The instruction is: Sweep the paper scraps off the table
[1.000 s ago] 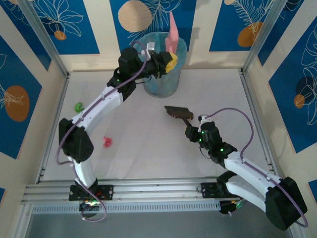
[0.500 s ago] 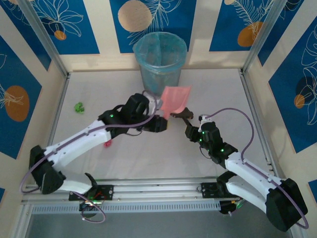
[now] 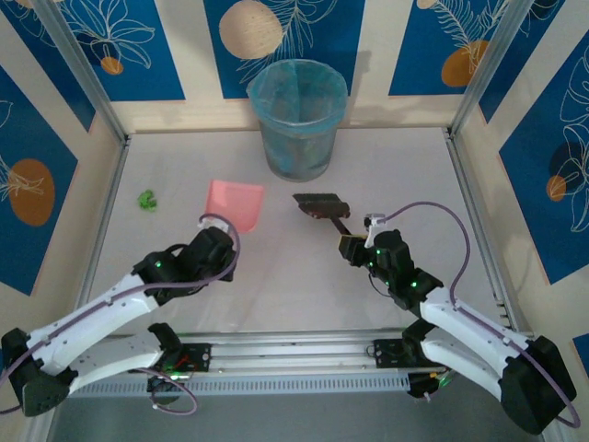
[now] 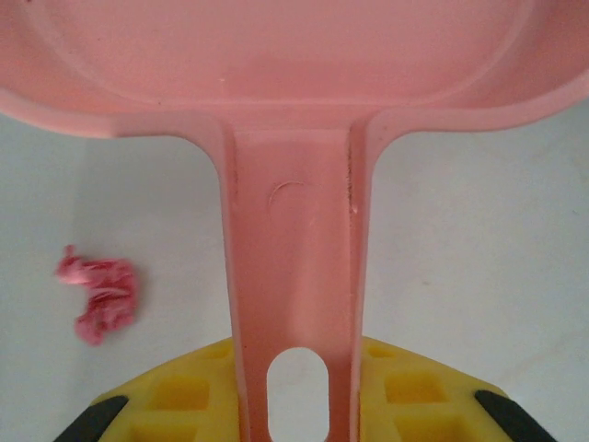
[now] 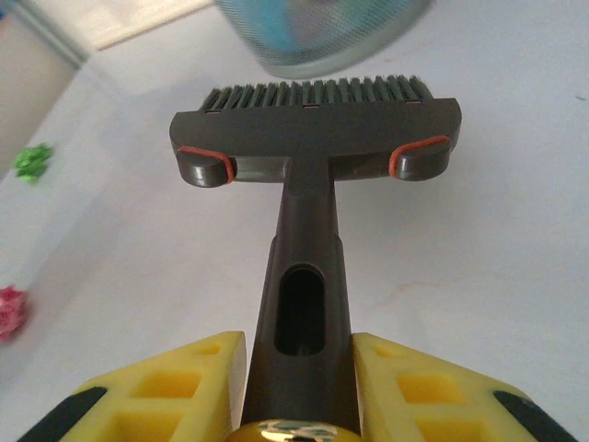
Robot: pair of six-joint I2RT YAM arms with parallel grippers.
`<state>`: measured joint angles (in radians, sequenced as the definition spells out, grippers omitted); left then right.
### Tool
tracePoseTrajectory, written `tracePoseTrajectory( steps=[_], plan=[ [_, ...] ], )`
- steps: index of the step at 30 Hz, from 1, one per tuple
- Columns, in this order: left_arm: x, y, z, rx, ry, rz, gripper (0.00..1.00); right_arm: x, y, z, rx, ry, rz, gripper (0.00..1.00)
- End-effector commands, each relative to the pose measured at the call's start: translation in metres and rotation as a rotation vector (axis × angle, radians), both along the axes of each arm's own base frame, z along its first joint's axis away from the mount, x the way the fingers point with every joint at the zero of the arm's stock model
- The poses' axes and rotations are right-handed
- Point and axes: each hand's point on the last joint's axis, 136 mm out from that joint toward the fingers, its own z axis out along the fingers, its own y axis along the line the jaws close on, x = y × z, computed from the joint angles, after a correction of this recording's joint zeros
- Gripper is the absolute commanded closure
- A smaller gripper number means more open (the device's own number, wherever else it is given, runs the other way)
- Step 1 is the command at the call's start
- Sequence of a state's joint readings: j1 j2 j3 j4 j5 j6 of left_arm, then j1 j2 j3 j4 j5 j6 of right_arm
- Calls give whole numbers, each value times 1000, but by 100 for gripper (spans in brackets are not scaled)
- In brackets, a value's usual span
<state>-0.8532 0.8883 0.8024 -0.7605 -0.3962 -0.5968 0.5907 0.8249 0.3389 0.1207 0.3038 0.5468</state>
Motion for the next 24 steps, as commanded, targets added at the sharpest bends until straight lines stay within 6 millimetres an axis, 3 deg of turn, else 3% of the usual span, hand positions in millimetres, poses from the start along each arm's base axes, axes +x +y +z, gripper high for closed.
tracePoseTrajectory(
  steps=[1, 5, 10, 17, 24],
  plan=[
    [7, 39, 6, 37, -128, 164, 100, -9, 27, 38, 37, -180, 147, 100],
    [5, 74, 7, 75, -234, 278, 100, -26, 54, 48, -5, -263, 296, 100],
    [0, 99, 3, 83, -296, 372, 100, -42, 86, 46, -103, -305, 439, 100],
    [-3, 106, -1, 106, -283, 401, 100, -66, 125, 41, -187, -325, 602, 100],
    [-10, 115, 1, 72, -286, 440, 100, -104, 160, 68, -201, -382, 758, 100]
  ],
)
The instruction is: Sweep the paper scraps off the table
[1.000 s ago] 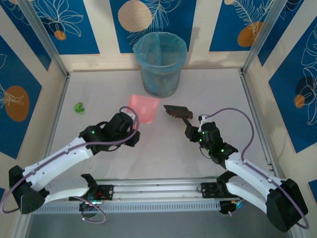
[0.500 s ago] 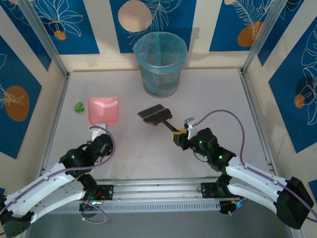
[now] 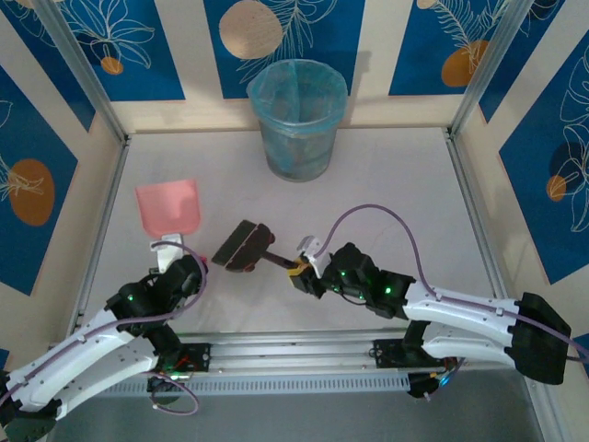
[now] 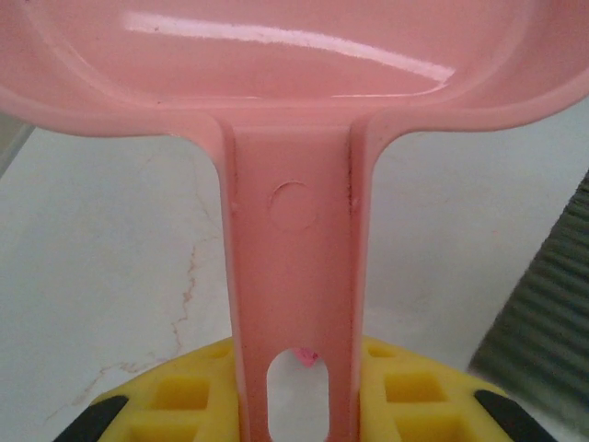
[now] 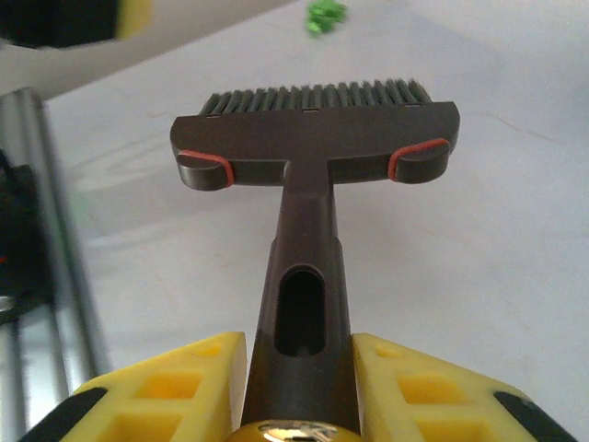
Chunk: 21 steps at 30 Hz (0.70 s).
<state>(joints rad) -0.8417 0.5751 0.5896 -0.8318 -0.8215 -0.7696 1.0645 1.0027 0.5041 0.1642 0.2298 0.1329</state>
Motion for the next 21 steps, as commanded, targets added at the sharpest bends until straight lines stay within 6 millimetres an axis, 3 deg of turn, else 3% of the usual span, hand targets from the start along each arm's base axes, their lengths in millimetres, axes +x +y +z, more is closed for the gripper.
tracePoseTrajectory(
  steps=[1, 8, 15, 21],
  plan=[
    [-5, 14, 3, -17, -26, 53, 100, -12, 25, 37, 24, -86, 77, 100],
    [-11, 23, 8, -51, -56, 77, 100, -15, 72, 22, -200, -90, 108, 100],
    [-13, 24, 5, -64, -49, 84, 100, -18, 121, 14, -243, -89, 213, 100],
    [-13, 25, 4, -68, -52, 87, 100, -5, 145, -16, -333, -72, 220, 100]
  ],
)
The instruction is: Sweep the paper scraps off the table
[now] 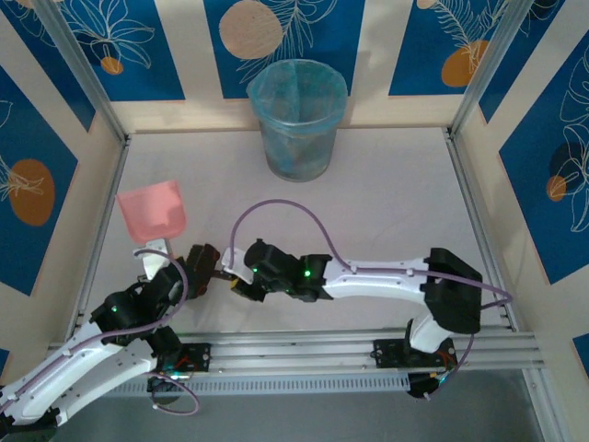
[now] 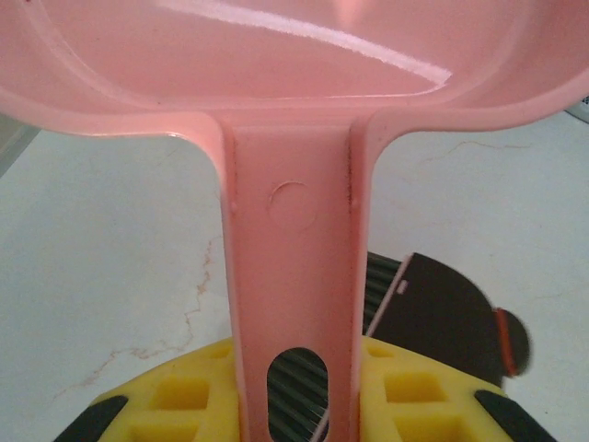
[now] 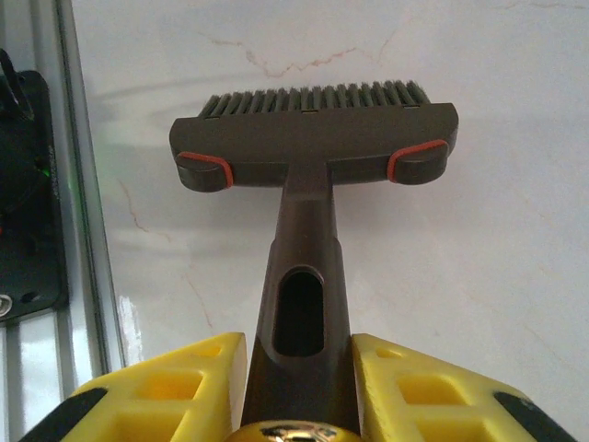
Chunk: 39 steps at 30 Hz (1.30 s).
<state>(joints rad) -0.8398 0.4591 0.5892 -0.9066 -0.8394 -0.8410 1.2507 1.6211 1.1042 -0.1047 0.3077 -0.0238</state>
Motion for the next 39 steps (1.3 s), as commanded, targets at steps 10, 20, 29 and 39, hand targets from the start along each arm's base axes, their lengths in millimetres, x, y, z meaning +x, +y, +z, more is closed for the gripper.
tracePoseTrajectory(
  steps=[10, 20, 29, 39],
  plan=[
    [-1, 7, -3, 10, -2, 30, 99, 44, -40, -38, -117, 104, -178, 100],
    [4, -9, -7, 1, 12, -40, 98, 64, -135, -46, -76, 223, -505, 100],
    [12, -94, -14, -121, 43, -428, 99, 88, -218, -26, 276, 508, -816, 100],
    [-5, -191, -54, -236, 305, -810, 100, 99, -269, 15, 466, 573, -1069, 100]
  ],
)
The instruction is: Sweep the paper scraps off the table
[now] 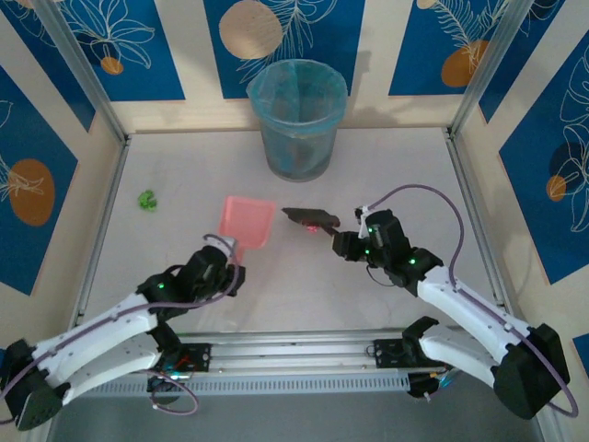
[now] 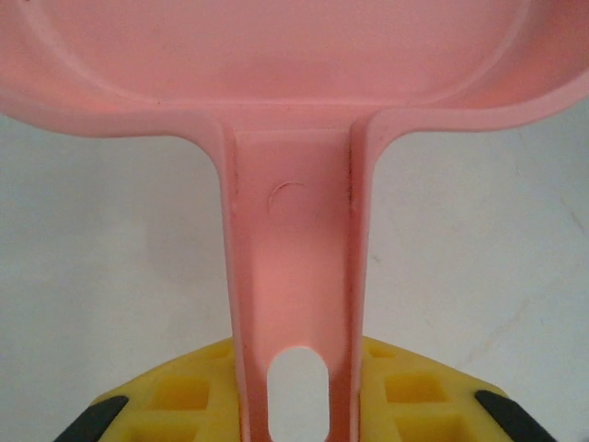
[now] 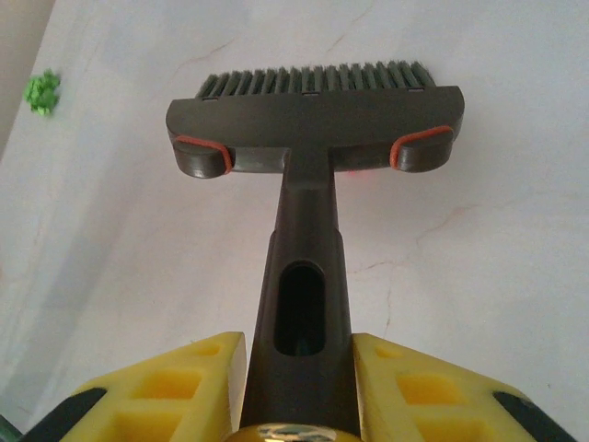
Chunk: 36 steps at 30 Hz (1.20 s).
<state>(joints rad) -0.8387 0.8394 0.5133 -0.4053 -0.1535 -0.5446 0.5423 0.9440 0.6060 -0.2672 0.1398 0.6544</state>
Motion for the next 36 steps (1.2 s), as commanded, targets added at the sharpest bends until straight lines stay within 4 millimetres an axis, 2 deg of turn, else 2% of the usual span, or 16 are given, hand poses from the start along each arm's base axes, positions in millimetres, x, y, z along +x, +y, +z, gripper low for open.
tracePoseTrajectory(
  steps=[1, 8, 14, 17, 21, 26, 32, 36],
  plan=[
    [-6, -34, 7, -88, 36, -133, 100, 4, -11, 19, 77, 54, -100, 100],
    [-7, -35, -3, -55, 72, -143, 100, 14, -45, 32, 81, 85, -268, 100],
    [-8, -40, -20, -3, 132, -158, 100, 23, -47, 48, 30, 80, -241, 100],
    [-11, -47, -28, 13, 171, -191, 100, 29, -52, 46, -54, 144, -257, 100],
    [-18, -58, -39, 52, 205, -241, 100, 35, -46, 39, -121, 218, -229, 100],
    [-28, -73, -52, 124, 236, -314, 100, 40, -30, 36, -156, 213, -188, 100],
    [-39, -84, -74, 217, 306, -370, 100, 40, -11, 36, -229, 199, -112, 100],
    [-38, -84, -84, 268, 325, -362, 100, 35, -1, 34, -309, 199, -63, 100]
  ],
)
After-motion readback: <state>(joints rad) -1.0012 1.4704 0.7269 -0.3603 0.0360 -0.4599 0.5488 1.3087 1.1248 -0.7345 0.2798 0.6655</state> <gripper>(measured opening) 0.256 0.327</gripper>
